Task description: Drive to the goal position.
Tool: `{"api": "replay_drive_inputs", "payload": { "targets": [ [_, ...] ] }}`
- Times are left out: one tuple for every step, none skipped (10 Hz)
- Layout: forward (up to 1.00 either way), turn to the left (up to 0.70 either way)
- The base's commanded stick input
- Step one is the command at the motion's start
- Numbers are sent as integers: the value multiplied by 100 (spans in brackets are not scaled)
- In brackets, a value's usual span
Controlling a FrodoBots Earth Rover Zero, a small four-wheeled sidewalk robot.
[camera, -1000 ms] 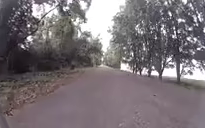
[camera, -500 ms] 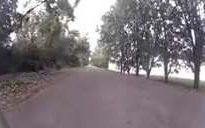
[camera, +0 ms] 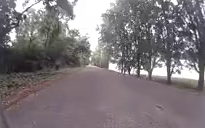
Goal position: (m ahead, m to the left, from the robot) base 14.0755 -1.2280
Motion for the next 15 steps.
{"api": "replay_drive_inputs", "payload": {
  "targets": [
    [70, 0],
    [70, 0],
    [70, 0],
    [70, 0],
    [70, 0],
    [70, 0],
    [70, 0],
    [70, 0],
    [70, 0],
    [70, 0],
    [70, 0],
    [70, 0],
    [70, 0],
    [70, 0],
    [70, 0]
  ]
}}
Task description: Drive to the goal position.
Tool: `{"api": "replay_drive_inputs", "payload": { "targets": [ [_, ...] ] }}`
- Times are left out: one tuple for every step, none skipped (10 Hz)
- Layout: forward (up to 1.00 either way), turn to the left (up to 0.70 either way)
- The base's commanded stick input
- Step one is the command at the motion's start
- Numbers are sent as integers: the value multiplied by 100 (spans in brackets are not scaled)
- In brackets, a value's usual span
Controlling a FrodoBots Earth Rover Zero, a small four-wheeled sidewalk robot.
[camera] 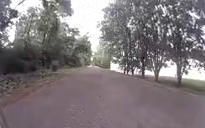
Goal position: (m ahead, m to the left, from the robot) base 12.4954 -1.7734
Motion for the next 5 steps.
{"api": "replay_drive_inputs", "payload": {
  "targets": [
    [70, 0],
    [70, 0],
    [70, 0],
    [70, 0],
    [70, 0]
  ]
}}
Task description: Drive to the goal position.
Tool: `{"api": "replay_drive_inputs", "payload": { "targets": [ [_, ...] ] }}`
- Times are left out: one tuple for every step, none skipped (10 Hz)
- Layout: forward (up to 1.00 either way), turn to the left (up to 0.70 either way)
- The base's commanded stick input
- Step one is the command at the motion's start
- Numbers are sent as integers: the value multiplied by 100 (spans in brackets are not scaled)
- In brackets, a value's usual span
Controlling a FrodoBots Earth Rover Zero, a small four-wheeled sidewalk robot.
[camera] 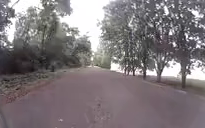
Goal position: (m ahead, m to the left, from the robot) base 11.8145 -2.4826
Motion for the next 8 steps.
{"api": "replay_drive_inputs", "payload": {
  "targets": [
    [70, 0],
    [70, 0],
    [70, 0],
    [70, 0],
    [70, 0],
    [70, 0],
    [70, 0],
    [70, 0]
  ]
}}
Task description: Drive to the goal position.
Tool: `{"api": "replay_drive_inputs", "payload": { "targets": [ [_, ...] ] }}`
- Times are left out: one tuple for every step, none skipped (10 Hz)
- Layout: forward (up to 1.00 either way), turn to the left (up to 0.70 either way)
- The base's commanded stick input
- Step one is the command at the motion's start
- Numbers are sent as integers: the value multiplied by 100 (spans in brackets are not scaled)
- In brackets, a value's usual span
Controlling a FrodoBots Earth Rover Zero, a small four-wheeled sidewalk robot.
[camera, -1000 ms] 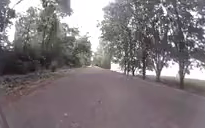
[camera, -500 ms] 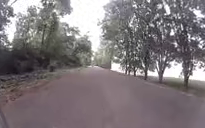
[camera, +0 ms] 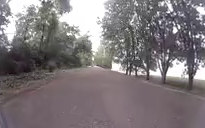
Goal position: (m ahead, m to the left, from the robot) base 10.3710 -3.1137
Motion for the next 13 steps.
{"api": "replay_drive_inputs", "payload": {
  "targets": [
    [70, 0],
    [70, 0],
    [70, 0],
    [70, 0],
    [70, 0],
    [70, 0],
    [70, 0],
    [70, 0],
    [70, 0],
    [70, 0],
    [70, 0],
    [70, 0],
    [70, 0]
  ]
}}
